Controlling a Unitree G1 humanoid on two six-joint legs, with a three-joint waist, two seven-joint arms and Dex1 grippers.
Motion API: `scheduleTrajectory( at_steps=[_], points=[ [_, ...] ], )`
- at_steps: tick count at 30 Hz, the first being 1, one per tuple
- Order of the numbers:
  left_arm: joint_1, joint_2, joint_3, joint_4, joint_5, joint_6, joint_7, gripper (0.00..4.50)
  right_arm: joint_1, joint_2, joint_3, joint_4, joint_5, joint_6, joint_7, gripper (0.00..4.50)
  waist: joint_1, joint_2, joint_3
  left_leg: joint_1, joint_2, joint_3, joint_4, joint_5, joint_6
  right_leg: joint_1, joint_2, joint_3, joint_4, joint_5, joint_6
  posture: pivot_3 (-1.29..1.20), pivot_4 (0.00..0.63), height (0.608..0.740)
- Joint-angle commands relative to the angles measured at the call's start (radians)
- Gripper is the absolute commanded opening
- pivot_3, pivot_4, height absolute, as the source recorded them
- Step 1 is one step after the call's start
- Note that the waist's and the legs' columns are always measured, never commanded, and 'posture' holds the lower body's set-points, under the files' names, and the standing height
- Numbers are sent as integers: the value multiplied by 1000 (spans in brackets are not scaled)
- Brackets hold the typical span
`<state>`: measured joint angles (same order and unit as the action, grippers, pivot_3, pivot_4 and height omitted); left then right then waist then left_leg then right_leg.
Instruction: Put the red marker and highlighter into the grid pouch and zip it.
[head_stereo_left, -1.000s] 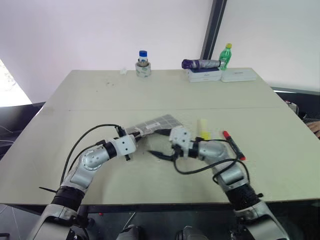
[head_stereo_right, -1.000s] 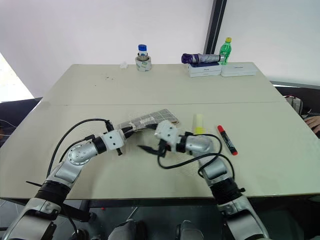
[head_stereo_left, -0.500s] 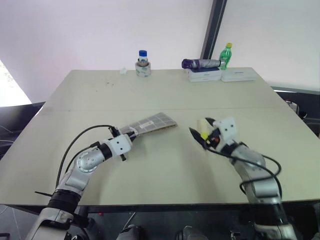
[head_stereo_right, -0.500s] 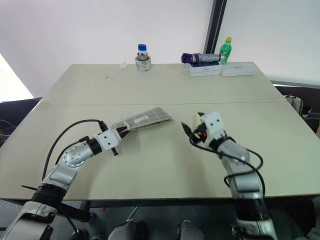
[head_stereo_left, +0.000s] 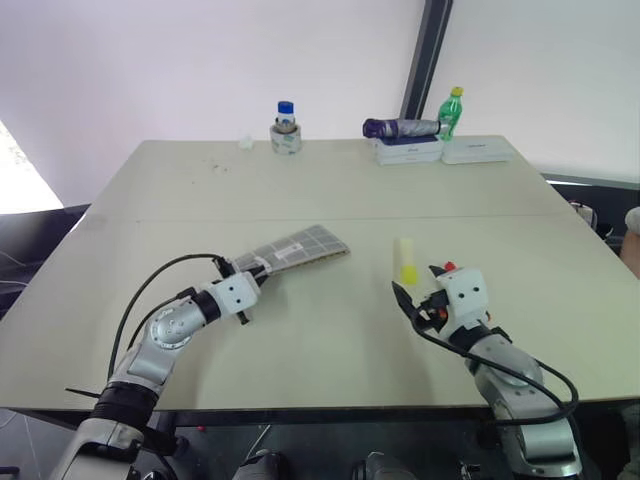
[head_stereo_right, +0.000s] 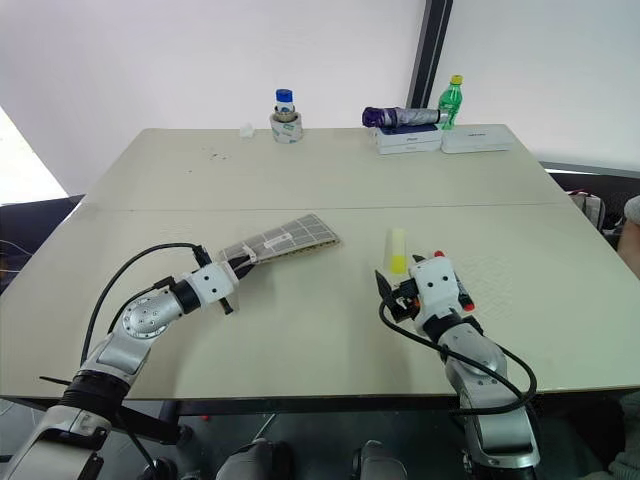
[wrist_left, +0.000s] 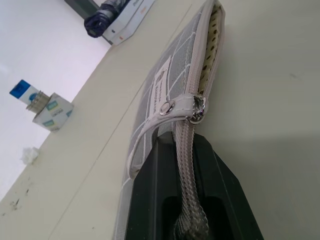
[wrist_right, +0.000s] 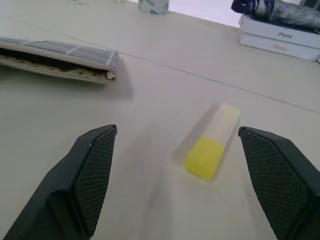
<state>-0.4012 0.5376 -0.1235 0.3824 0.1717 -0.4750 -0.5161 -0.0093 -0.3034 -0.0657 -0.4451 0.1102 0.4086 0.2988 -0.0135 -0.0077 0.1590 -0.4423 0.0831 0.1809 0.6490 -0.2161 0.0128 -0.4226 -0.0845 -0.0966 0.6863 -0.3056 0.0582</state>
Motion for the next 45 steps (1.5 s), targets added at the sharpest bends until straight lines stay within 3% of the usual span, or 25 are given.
scheduleTrajectory(
  at_steps=[1, 8, 13, 18, 26, 29, 33, 34, 42, 45],
  points=[
    [-22, 4, 10, 1, -1, -25, 12, 0, -32, -1, 3, -16, -16, -7, -19, 4045, -1, 0, 0, 0, 0, 0, 0, 0, 0, 0, 0, 0, 0, 0, 0, 0, 150, 740],
    [-35, -3, 3, 12, 6, -31, 17, 0, -232, 5, 37, 148, -71, 79, -76, 4045, -4, 0, 0, 0, 0, -1, 0, 0, 0, 0, 1, 0, 0, 0, 0, 0, 150, 740],
    [-36, 2, -1, 10, 17, -35, 21, 0, -394, 19, 44, 281, -82, 302, -119, 4045, -1, 0, 0, 0, 0, 0, 0, 1, -2, 0, 1, 0, 0, 0, 0, 0, 150, 740],
    [-25, 2, 3, -3, 17, -28, 27, 0, -468, 70, 1, 343, -48, 461, -161, 4045, -3, 0, 0, 0, 1, 1, 0, 3, -4, -1, 1, 0, 0, 0, 0, 0, 150, 740],
    [6, 9, -1, -35, 17, -17, 27, 0, -489, 95, 13, 383, -54, 491, -191, 4045, -5, 0, 0, 0, 1, 1, -1, 2, -4, -1, 1, 0, 0, 0, 0, 0, 150, 740],
    [-12, 13, 0, -39, 15, -8, 20, 0, -472, 87, 15, 391, -67, 491, -200, 3246, -5, 0, 0, 0, 1, 1, -1, 2, -4, -1, 1, 0, 0, 0, 0, 0, 150, 740],
    [-28, 10, -1, -35, 17, -2, 21, 0, -470, 69, 16, 413, -73, 474, -198, 1182, -3, 0, 0, 0, 1, 1, -1, 2, -4, -1, 1, 0, 0, 0, 0, 0, 150, 740],
    [-30, 9, -2, -35, 19, -2, 22, 0, -472, 68, 14, 417, -71, 468, -196, 874, -3, 0, 0, 0, 1, 1, 0, 2, -4, -1, 1, 0, 0, 0, 0, 0, 150, 740],
    [-34, 2, -3, -37, 20, 3, 33, 0, -514, 7, 58, 433, -75, 355, -118, 885, -6, 0, 0, 0, 1, 1, -1, 2, -3, -1, 1, 0, 0, 0, 0, 0, 150, 740],
    [-29, 2, 2, -36, 12, 1, 33, 0, -509, -29, 65, 375, -3, 268, 32, 885, -6, 0, 0, 0, 1, 2, -1, 2, -3, -1, 1, 1, 0, 0, 0, 0, 150, 740]
  ],
)
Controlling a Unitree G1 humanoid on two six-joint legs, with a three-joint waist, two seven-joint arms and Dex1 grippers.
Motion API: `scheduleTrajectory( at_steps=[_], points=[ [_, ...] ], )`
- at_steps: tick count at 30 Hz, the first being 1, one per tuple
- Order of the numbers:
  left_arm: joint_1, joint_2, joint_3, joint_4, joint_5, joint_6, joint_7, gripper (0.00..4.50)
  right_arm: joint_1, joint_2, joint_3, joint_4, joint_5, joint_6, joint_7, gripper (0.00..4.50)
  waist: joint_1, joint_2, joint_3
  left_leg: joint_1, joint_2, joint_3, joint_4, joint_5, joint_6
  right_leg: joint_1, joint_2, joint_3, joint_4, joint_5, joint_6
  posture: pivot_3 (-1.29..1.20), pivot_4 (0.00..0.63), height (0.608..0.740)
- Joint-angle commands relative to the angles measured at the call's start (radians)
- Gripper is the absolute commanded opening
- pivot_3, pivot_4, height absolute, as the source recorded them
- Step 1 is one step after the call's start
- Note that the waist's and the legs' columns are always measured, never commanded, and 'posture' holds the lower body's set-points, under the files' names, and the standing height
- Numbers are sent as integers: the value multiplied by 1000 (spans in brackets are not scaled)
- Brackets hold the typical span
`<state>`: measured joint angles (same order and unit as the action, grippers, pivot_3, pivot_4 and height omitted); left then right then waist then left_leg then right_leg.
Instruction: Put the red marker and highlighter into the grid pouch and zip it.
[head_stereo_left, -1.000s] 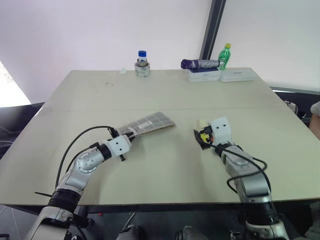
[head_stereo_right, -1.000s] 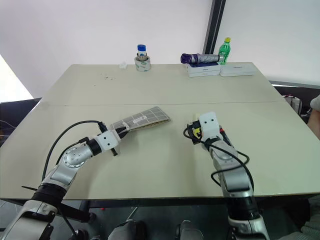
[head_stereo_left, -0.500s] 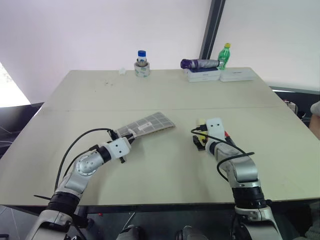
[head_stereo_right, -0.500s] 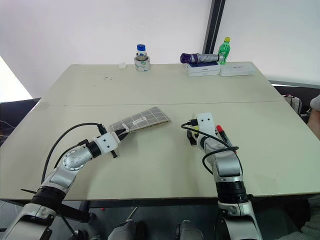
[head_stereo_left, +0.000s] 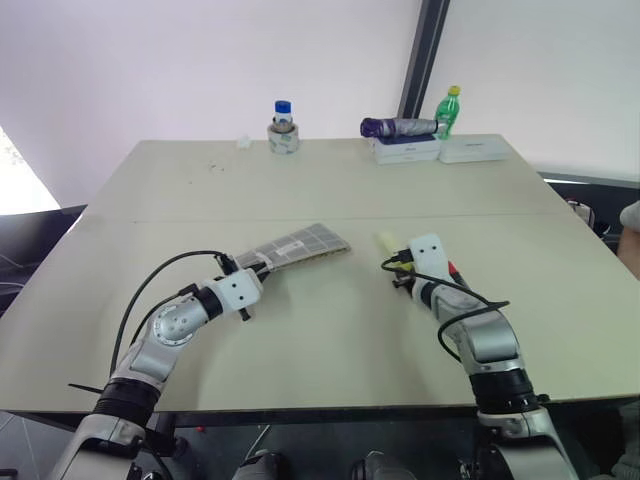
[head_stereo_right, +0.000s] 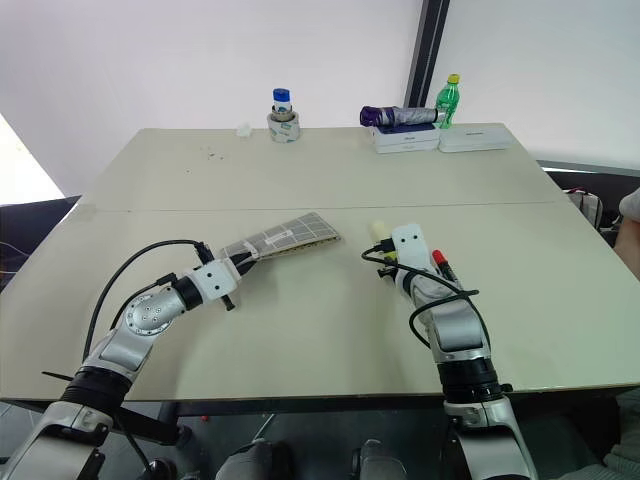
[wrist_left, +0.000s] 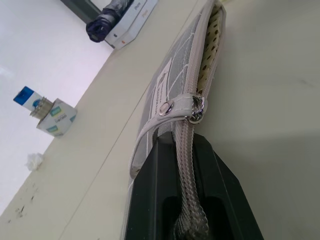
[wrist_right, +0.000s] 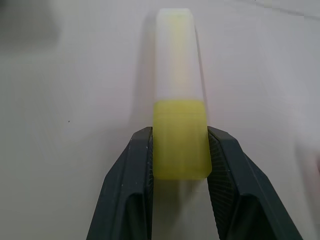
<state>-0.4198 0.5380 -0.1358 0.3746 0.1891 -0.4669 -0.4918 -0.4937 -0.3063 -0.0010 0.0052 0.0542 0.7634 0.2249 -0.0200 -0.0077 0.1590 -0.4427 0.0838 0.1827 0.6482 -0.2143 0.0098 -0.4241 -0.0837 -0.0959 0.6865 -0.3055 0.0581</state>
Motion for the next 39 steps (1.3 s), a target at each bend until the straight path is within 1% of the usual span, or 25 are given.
scheduleTrajectory(
  at_steps=[1, 4, 6, 9, 13, 16, 18, 21, 26, 29, 31, 33, 36, 39],
  points=[
    [-11, 1, 14, -28, -9, -7, 7, 0, -24, -37, 4, -90, 70, -111, 147, 885, 0, 0, 0, 0, 0, 0, 0, 0, 1, 0, 0, 0, 0, 0, 0, 0, 150, 740],
    [-15, 2, 8, -25, -11, -12, -4, 0, -6, -81, 33, -162, 139, -152, 301, 885, 0, 0, 0, 0, 0, 0, 0, -2, 3, 0, 0, 0, 0, 0, 0, 0, 150, 740],
    [-22, 2, 7, -19, -13, -13, -8, 0, 22, -121, 55, -233, 204, -134, 410, 885, 1, 0, 0, 0, 0, 0, 0, -2, 3, 0, 0, 0, 0, 0, 0, 0, 150, 740],
    [-36, 0, 7, -10, -17, -12, -13, 0, 52, -165, 72, -298, 259, -146, 516, 885, 6, 0, 0, 0, 0, -1, 0, -2, 4, 0, 0, 0, 0, 0, 0, 0, 150, 740],
    [-50, -6, 10, -8, -29, -6, -18, 0, 46, -180, 109, -275, 218, -160, 506, 885, 5, -1, 0, 0, 0, -1, 1, -3, 4, 0, 0, 0, -1, 0, 0, 0, 150, 740],
    [-52, -11, 16, -19, -46, 2, -30, 0, 40, -210, 148, -221, 137, -209, 483, 885, 5, -1, 0, 0, 0, -1, 1, -3, 4, 0, 0, 0, -1, 0, 0, 0, 150, 740],
    [-47, -11, 17, -30, -58, 3, -41, 0, 31, -203, 146, -181, 107, -229, 451, 885, 5, -1, 0, 0, 0, 0, 1, -3, 4, 0, 0, 0, -1, 0, 0, 0, 150, 740],
    [-40, -14, 17, -47, -68, 13, -49, 0, 29, -201, 148, -151, 81, -269, 441, 885, 5, -1, 0, 0, 0, 0, 1, -2, 3, 0, 0, 0, -1, 0, 0, 0, 150, 740],
    [-39, -17, 23, -52, -78, 32, -50, 0, 37, -193, 118, -150, 99, -296, 449, 885, 6, -1, 0, 0, 0, 0, 1, -1, 2, 0, 0, 0, -1, 0, 0, 0, 150, 740],
    [-43, -15, 26, -44, -75, 35, -46, 0, 71, -200, 72, -209, 192, -277, 515, 885, 7, -1, 1, 0, 0, 0, 1, -1, 2, 0, 0, 0, -1, 0, 0, 0, 150, 740],
    [-43, -14, 27, -43, -75, 36, -45, 0, 101, -218, 69, -239, 221, -273, 554, 885, 8, -1, 1, 0, 0, 0, 1, -2, 3, 0, 0, 0, -1, 0, 0, 0, 150, 740],
    [-46, -16, 26, -42, -73, 37, -44, 0, 117, -230, 76, -245, 220, -278, 568, 885, 7, -1, 1, 0, 0, 0, 1, -2, 4, 1, 0, 0, -1, 0, 0, 0, 150, 740],
    [-50, -19, 24, -40, -72, 37, -43, 0, 117, -234, 95, -229, 190, -304, 558, 885, 6, -1, 1, 0, 0, 0, 1, -2, 4, 1, 0, 0, -1, 0, 0, 0, 150, 740],
    [-52, -22, 22, -41, -73, 38, -45, 0, 100, -225, 102, -201, 166, -288, 530, 885, 6, -1, 1, 0, 0, 0, 1, -2, 4, 1, 0, 0, -1, 0, 0, 0, 150, 740]
  ],
)
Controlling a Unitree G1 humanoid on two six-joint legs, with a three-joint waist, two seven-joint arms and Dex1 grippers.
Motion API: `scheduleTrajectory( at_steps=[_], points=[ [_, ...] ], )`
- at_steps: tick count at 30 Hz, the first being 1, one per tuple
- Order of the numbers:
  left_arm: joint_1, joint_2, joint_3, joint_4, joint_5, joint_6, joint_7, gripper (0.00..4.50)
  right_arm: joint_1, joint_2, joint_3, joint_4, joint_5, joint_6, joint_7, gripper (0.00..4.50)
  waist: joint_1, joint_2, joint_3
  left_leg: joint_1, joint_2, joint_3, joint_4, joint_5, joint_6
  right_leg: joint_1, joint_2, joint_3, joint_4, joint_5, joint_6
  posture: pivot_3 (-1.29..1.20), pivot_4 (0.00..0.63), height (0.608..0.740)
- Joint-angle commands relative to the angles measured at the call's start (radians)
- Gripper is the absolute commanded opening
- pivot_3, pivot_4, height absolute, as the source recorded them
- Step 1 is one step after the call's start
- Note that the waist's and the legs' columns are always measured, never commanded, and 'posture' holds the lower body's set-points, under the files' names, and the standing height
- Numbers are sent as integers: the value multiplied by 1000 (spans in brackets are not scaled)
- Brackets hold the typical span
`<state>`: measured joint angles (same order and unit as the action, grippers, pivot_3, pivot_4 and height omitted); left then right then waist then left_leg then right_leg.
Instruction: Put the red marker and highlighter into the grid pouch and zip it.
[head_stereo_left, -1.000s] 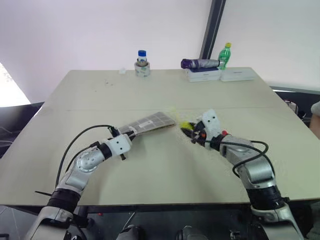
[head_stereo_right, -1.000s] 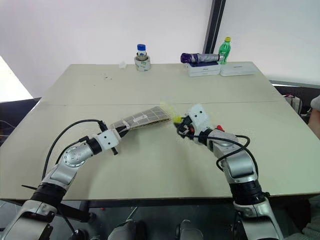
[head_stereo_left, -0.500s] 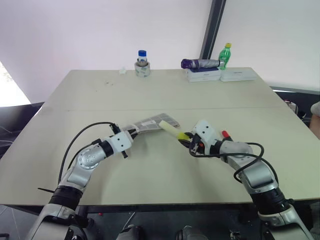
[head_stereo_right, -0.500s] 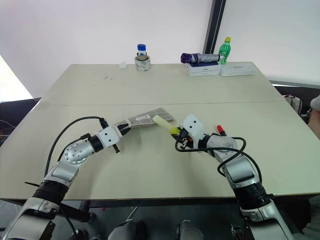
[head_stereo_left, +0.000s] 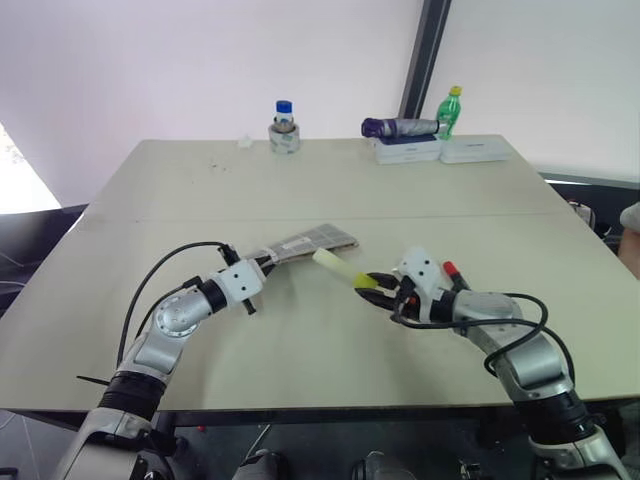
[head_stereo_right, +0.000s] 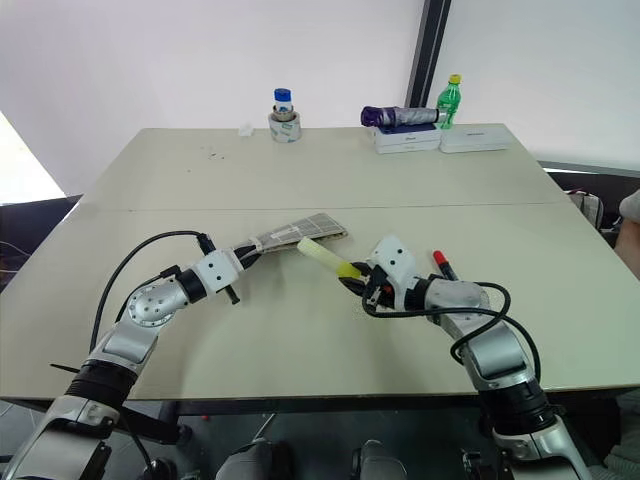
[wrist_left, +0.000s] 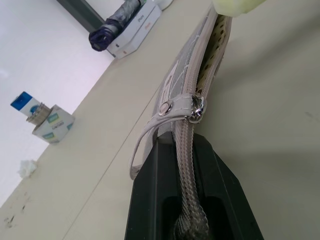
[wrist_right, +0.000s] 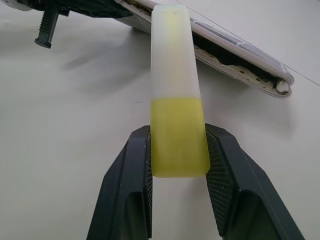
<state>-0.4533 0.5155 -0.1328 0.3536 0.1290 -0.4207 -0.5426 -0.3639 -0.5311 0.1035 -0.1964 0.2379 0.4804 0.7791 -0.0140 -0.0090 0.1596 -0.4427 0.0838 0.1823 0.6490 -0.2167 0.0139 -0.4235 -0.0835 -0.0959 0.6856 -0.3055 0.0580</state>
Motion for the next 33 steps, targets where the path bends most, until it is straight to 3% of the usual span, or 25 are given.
scheduleTrajectory(
  at_steps=[1, 12, 17, 22, 29, 33],
  points=[
    [-18, 0, 18, -21, -12, -9, 5, 0, -35, 3, 3, 13, -33, -6, -38, 885, 0, 0, 0, 0, 0, 0, 0, 0, 0, 0, 0, 0, 0, 0, 0, 0, 150, 740],
    [6, 1, 1, -52, -1, -20, -11, 0, -62, 54, 36, 78, -101, -39, -102, 885, 0, 0, 0, 0, 0, 0, 0, 1, -2, 0, 0, 0, 0, 0, 0, 0, 150, 740],
    [7, 22, -29, -49, 44, -62, -29, 0, -90, 32, 137, 88, -204, -141, -75, 885, -1, 0, 0, 0, 0, 0, 0, 1, -2, 0, 0, 0, 0, 0, 0, 0, 150, 740],
    [-22, 57, -60, -31, 101, -120, -36, 0, -174, 55, 209, 123, -295, -110, -94, 885, -2, 0, 0, 0, 0, 0, 0, 2, -3, 0, 0, 0, 0, 0, 0, 0, 150, 740],
    [-51, 74, -81, -25, 123, -164, -52, 0, -275, 21, 342, 192, -466, -282, -52, 885, -2, 0, 0, 0, 0, 2, 0, 3, -4, -1, 0, 0, 0, 0, 0, 0, 150, 740],
    [-44, 74, -86, -35, 109, -169, -64, 0, -321, 22, 351, 288, -515, -381, -54, 885, -2, 0, 0, 0, 0, 3, 0, 3, -5, -1, 0, 0, 0, 0, 0, 0, 150, 740]
  ],
)
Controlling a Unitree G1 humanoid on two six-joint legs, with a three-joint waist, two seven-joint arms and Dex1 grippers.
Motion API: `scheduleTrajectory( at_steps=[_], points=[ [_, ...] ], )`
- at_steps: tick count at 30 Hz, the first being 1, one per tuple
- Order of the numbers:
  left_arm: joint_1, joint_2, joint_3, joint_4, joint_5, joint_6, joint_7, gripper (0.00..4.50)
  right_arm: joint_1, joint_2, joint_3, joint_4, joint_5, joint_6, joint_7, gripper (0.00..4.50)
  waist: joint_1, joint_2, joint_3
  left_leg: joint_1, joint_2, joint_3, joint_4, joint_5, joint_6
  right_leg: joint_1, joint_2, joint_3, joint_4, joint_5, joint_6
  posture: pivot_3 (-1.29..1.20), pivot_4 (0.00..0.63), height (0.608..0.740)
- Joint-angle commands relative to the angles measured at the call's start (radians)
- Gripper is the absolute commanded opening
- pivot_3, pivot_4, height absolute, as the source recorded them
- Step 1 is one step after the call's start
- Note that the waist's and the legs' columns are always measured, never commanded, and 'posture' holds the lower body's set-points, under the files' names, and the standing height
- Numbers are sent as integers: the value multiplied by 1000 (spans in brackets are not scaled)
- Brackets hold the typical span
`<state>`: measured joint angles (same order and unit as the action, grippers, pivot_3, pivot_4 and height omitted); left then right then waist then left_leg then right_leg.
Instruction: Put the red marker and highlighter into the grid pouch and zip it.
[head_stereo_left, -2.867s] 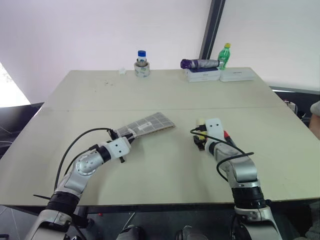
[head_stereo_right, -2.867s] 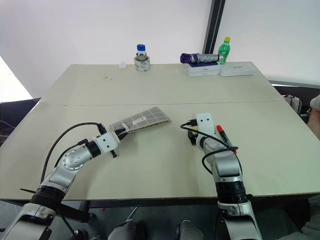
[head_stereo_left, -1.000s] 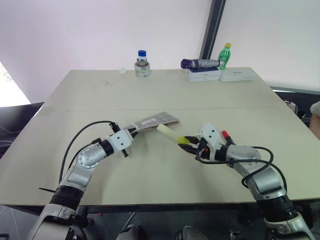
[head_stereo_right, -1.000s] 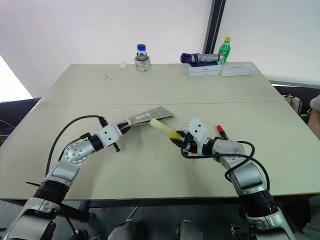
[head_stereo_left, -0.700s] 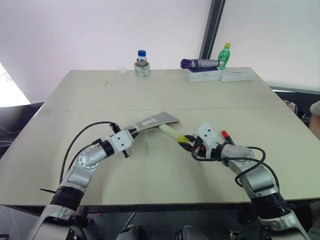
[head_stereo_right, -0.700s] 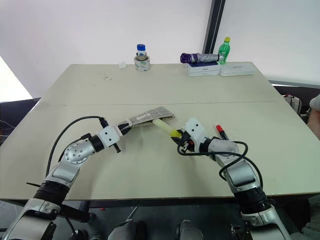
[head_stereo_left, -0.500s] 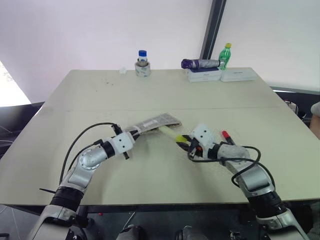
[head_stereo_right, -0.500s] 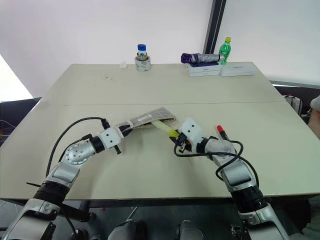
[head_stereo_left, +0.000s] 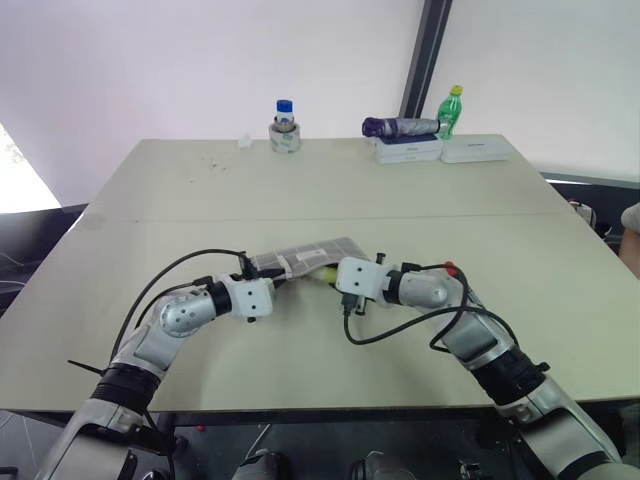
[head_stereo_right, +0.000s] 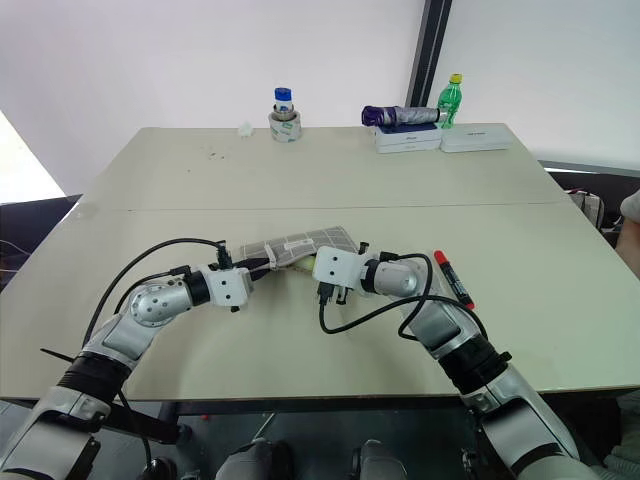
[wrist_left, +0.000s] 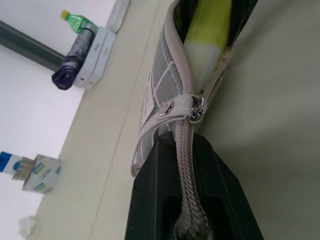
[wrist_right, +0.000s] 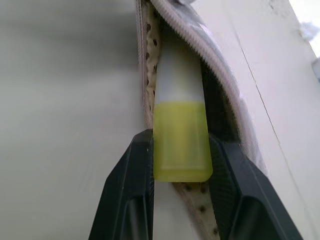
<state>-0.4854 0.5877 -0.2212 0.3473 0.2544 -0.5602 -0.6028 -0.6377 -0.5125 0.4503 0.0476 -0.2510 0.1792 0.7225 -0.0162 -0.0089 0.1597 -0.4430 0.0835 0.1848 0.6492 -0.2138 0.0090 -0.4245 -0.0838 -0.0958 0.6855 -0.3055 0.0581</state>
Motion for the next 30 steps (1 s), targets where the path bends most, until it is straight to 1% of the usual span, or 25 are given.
scheduleTrajectory(
  at_steps=[1, 6, 7, 8, 10, 11, 12, 13, 14, 17, 22, 23, 27, 28, 30],
  points=[
    [-8, 3, 1, -31, -19, -34, -10, 0, -60, 9, -3, 68, -27, -94, -1, 885, -1, 0, 0, 0, 0, 0, 0, 0, 0, 0, 0, 0, 0, 0, 0, 0, 150, 740],
    [20, -5, 35, -58, -76, 4, -12, 0, -85, 5, 2, 150, -50, -212, 10, 885, 0, 0, 0, 0, 0, 1, 0, 0, 0, 0, 0, 0, 0, 0, 0, 0, 150, 740],
    [25, -4, 40, -63, -84, 18, -14, 0, -82, 12, -11, 160, -39, -210, 12, 885, -1, 0, 0, 0, 0, 1, 0, 0, -1, 0, 0, 0, 0, 0, 0, 0, 150, 740],
    [28, -2, 39, -67, -85, 26, -15, 0, -79, 17, -23, 165, -33, -203, 9, 1953, -1, 0, 0, 0, 0, 1, 0, 0, -1, 0, 0, 0, 0, 0, 0, 0, 150, 740],
    [37, 3, 35, -72, -77, 32, -15, 0, -70, 35, -54, 165, -10, -169, -2, 2861, -1, 0, 0, 0, 0, 1, 0, 1, -1, 0, 0, 0, 0, 0, 0, 0, 150, 740],
    [42, 5, 34, -77, -73, 34, -13, 0, -61, 43, -72, 154, 8, -139, 0, 3437, -1, 0, 0, 0, 0, 1, 0, 1, -1, 0, 0, 0, 0, 0, 0, 0, 150, 740],
    [46, 4, 37, -81, -74, 42, -8, 0, -48, 45, -88, 133, 27, -117, 11, 3867, -1, 0, 0, 0, 0, 1, 0, 1, -1, 0, 0, 0, 0, 0, 0, 0, 150, 740],
    [48, 3, 41, -82, -74, 48, -4, 0, -32, 45, -103, 106, 48, -91, 26, 4389, 0, 0, 0, 0, 0, 1, 0, 1, -1, 0, 0, 0, 0, 0, 0, 0, 150, 740],
    [49, 3, 44, -82, -72, 55, 1, 0, -15, 46, -120, 75, 79, -58, 45, 4459, 1, 0, 0, 0, 0, 1, 0, 1, -1, 0, 0, 0, 0, 0, 0, 0, 150, 740],
    [49, -3, 52, -83, -80, 75, 14, 0, 38, 43, -187, -40, 182, 72, 90, 4459, 3, 0, 0, 0, 0, 0, 1, 1, -1, 0, 0, 0, 0, 0, 0, 0, 150, 740],
    [44, -17, 56, -67, -74, 85, 34, 0, 114, 22, -257, -177, 308, 212, 149, 4459, 2, 0, 0, 0, 0, -1, 1, 0, -1, 0, 0, 0, 0, 0, 0, 0, 150, 740],
    [43, -19, 56, -63, -72, 85, 38, 0, 119, 24, -269, -194, 325, 216, 150, 4459, 2, 0, 0, 0, 0, -1, 1, 0, 0, 0, 0, 0, 0, 0, 0, 0, 150, 740],
    [38, -22, 57, -52, -65, 82, 49, 0, 197, 34, -409, -319, 508, 270, 160, 4459, 3, 0, 0, 0, 0, -1, 0, 0, 0, 0, 0, 0, 0, 0, 0, 0, 150, 740],
    [39, -20, 57, -50, -64, 80, 48, 0, 223, 29, -435, -333, 517, 273, 144, 4459, 4, 0, 0, 0, 0, -1, 1, 0, 1, 0, 0, 0, 0, 0, 0, 0, 150, 740],
    [39, -17, 57, -48, -65, 76, 48, 0, 286, 14, -478, -334, 478, 232, 80, 4459, 6, 0, 0, 0, 0, -2, 1, -2, 4, 1, 0, 0, 0, 0, 0, 0, 150, 740]
  ],
)
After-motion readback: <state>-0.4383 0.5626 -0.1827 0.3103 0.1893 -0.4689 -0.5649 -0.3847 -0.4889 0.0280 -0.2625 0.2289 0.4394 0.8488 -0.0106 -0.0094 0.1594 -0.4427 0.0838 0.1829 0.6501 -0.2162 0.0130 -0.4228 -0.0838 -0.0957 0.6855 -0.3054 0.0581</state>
